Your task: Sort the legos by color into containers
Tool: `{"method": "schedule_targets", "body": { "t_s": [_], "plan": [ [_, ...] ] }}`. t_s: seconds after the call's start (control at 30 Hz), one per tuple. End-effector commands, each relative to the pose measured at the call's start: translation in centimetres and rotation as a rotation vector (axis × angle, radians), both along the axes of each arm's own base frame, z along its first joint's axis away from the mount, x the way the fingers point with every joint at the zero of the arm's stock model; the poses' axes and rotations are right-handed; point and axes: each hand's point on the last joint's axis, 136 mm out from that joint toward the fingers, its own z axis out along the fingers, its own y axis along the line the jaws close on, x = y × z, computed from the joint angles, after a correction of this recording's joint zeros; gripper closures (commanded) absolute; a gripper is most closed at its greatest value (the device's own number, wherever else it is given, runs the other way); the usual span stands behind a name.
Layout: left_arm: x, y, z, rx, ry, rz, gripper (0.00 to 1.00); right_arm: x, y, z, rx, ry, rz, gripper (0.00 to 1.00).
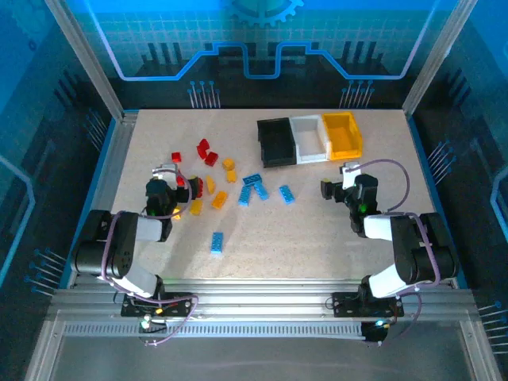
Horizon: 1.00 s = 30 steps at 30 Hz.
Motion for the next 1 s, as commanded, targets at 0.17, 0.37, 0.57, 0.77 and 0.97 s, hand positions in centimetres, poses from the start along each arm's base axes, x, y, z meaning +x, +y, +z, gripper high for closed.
{"method": "schedule_targets", "body": {
  "t_s": [0.17, 0.37, 0.57, 0.77, 0.97],
  "plan": [
    [0.5, -0.6, 0.7, 0.009, -0.022, -0.032, 0.01, 0.5, 0.0, 0.9, 0.003, -0.038, 0.001, 0.0],
    [0.5, -0.6, 0.7, 0.007, -0.022, -0.031, 0.01, 0.5, 0.0, 0.9, 0.004, -0.038, 0.0, 0.0],
    [0.5, -0.6, 0.7, 0.007, -0.021, -0.031, 0.01, 0.5, -0.1, 0.9, 0.004, -0.037, 0.001, 0.0],
    [0.5, -0.5, 0.7, 0.004, -0.018, -0.029, 0.01, 0.6, -0.1, 1.0, 0.003, -0.041, -0.002, 0.0],
    [0.3, 1.0, 2.1, 0.007, -0.032, 0.068, 0.01, 1.8, -1.7, 2.9, -0.008, 0.117, -0.112, 0.0]
  ]
}}
